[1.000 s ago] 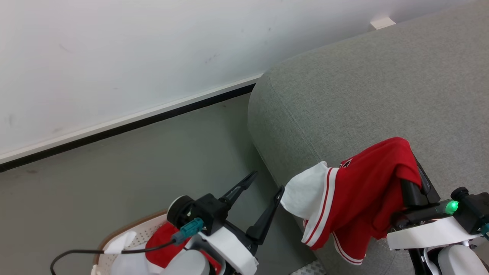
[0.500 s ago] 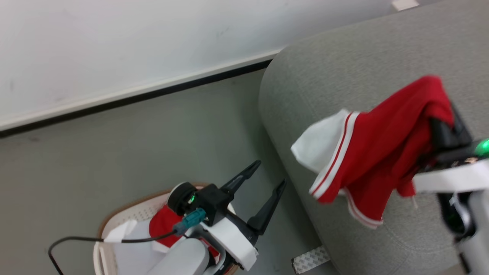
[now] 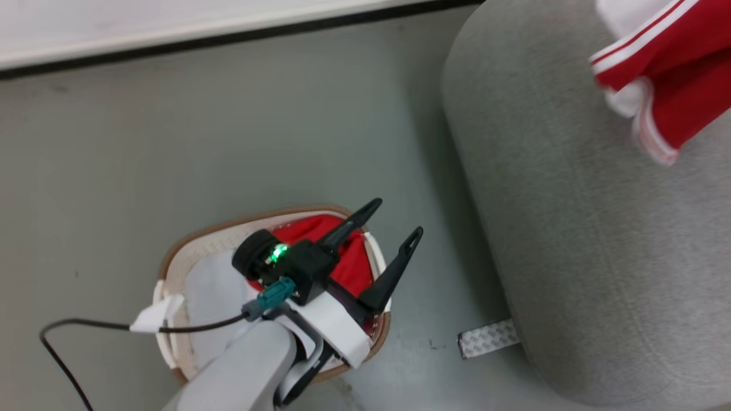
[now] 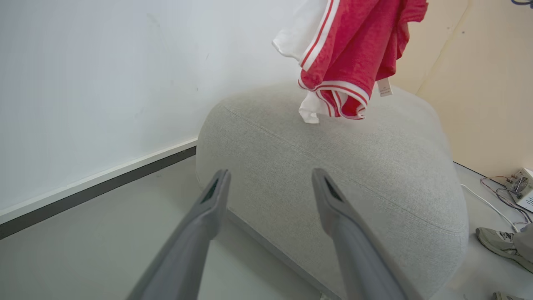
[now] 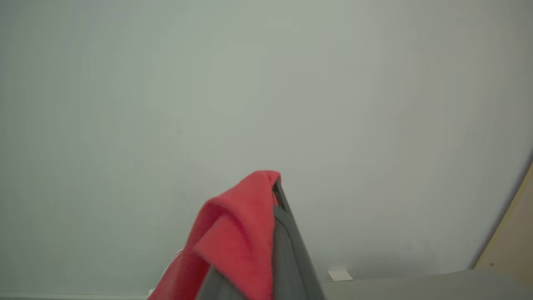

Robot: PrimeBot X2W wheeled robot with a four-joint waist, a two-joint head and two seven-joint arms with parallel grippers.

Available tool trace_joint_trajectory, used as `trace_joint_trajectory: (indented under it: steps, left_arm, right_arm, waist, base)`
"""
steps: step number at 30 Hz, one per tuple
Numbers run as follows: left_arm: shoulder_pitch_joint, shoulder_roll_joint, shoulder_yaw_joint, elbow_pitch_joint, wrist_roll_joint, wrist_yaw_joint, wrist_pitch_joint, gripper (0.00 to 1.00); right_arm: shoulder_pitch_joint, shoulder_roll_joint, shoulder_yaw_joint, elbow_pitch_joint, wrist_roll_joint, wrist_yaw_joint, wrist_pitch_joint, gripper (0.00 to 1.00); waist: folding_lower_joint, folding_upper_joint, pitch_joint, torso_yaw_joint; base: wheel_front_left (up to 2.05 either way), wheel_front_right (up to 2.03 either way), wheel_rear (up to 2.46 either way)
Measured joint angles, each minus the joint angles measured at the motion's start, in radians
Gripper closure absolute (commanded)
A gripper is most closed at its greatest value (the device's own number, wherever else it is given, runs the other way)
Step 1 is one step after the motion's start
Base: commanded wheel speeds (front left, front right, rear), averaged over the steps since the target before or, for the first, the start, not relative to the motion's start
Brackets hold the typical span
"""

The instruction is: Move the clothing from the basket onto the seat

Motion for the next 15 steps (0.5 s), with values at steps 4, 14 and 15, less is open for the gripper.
trace_joint_trajectory:
  steps: [4, 14, 15]
  left_arm:
    - [-0.036, 0.012, 0.002, -0.018, 0.015, 0.000, 0.007, 0.00]
    - [-0.103, 0.013, -0.005, -0.028, 0.027, -0.005, 0.017, 0.00]
    - [-0.107, 0.012, -0.006, -0.027, 0.027, -0.005, 0.016, 0.00]
  right_arm:
    - [-0.094, -0.035, 0.013, 0.120, -0.059, 0.000, -0.003, 1.00]
    - [-0.210, 0.015, 0.069, 0.462, -0.161, 0.000, 0.103, 1.00]
    - [-0.216, 0.017, 0.074, 0.485, -0.158, 0.000, 0.119, 1.00]
  waist:
    - [0.0000, 0.0000, 0.061, 0.030]
    - [0.0000, 0.0000, 0.191, 0.081]
    - [0.0000, 0.0001, 0.200, 0.085]
  base:
    - [0.00, 0.00, 0.00]
    - [0.00, 0.00, 0.00]
    - [0.00, 0.00, 0.00]
